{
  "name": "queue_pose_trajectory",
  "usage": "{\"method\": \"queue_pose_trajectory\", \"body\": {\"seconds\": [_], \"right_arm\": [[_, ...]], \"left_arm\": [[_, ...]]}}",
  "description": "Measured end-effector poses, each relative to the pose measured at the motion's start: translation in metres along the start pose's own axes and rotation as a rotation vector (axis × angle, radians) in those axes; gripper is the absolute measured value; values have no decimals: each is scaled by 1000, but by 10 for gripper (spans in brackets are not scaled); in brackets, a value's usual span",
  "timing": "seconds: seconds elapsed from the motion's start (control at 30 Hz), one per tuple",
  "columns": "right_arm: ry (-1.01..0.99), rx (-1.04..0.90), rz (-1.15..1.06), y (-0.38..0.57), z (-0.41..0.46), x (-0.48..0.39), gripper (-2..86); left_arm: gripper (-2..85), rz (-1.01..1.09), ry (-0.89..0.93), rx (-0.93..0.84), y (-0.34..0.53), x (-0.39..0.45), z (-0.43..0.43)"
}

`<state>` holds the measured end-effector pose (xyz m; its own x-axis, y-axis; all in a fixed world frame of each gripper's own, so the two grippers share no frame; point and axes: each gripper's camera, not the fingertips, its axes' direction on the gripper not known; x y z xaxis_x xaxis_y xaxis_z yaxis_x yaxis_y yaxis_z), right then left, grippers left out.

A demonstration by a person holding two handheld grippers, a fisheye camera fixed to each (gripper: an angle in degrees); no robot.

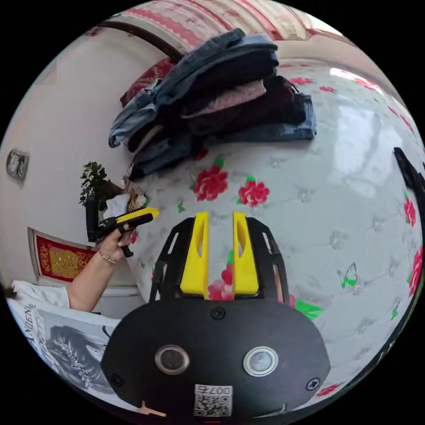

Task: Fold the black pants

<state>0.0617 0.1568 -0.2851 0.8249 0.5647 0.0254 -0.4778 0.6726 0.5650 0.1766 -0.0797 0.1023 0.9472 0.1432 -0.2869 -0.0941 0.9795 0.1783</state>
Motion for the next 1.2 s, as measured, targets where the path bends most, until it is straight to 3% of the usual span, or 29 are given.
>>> {"method": "queue_pose_trajectory", "body": {"seconds": [0.13,0.37,0.47,0.63,0.67,0.77,0.83,0.97,1.2], "right_arm": [[109,-116,163,125,8,63,68],[644,185,499,220,-177,182,99],[794,200,619,236,-213,228,104],[606,72,826,252,-178,300,69],[662,216,826,262,-183,283,34],[408,373,915,286,-177,274,10],[412,408,855,290,-172,250,4],[335,421,651,290,-157,170,-1],[370,331,296,265,-105,4,-2]], "left_arm": [[51,100,-17,-204,108,61,40],[38,263,-134,-344,128,124,68],[37,305,-207,-356,123,139,72],[36,360,-233,-382,110,141,76],[36,342,-222,-391,106,138,76],[35,261,-165,-413,92,120,76],[29,218,-132,-402,88,107,73],[4,187,-118,-357,87,95,66],[-9,187,229,-191,80,91,35]]}}
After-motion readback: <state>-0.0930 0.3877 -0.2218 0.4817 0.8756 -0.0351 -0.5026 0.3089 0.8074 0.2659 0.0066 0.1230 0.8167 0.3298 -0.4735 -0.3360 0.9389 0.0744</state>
